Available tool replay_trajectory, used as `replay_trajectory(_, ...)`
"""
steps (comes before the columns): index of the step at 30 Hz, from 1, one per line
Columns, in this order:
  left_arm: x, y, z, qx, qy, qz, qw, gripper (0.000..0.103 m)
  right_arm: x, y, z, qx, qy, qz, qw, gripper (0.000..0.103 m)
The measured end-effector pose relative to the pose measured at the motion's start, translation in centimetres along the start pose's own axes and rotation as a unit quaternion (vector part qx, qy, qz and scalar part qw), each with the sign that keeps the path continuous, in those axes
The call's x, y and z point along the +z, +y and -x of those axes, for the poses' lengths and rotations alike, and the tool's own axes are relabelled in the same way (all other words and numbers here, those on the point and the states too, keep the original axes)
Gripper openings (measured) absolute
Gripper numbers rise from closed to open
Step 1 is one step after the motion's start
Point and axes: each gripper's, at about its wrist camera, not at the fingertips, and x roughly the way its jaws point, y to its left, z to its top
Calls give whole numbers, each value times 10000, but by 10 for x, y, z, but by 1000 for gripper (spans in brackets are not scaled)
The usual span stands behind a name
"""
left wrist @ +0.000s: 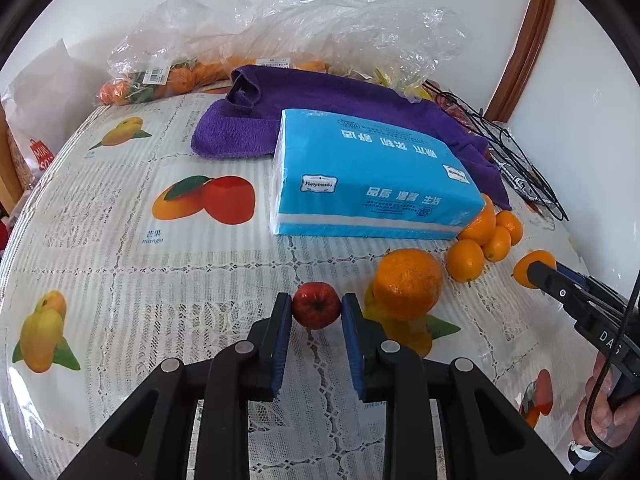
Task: Organize fruits
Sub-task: 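Lift the red fruit with the left gripper while the right gripper lifts the orange, then lower the red fruit onto the purple towel and open the left gripper while the right releases the orange there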
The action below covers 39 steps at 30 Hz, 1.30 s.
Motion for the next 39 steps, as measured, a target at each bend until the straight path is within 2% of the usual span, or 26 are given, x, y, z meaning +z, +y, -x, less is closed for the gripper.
replay_trajectory(7, 16, 0, 14, -31, -143, 23, 9999, 24, 16, 6, 6, 100, -153, 72, 9998, 32)
replay_trajectory(18, 63, -4, 29, 33, -434, 29, 9990, 24, 62, 20, 9, 245, -467, 251, 9983, 32)
replay_trajectory(30, 109, -11, 18, 36, -506, 11, 9987, 24, 111, 27, -9, 290, -673, 329, 9968, 32)
replay_trajectory(39, 139, -6, -4, 97, -420, 91, 9990, 24, 137, 16, -40, 223, -605, 258, 9976, 32)
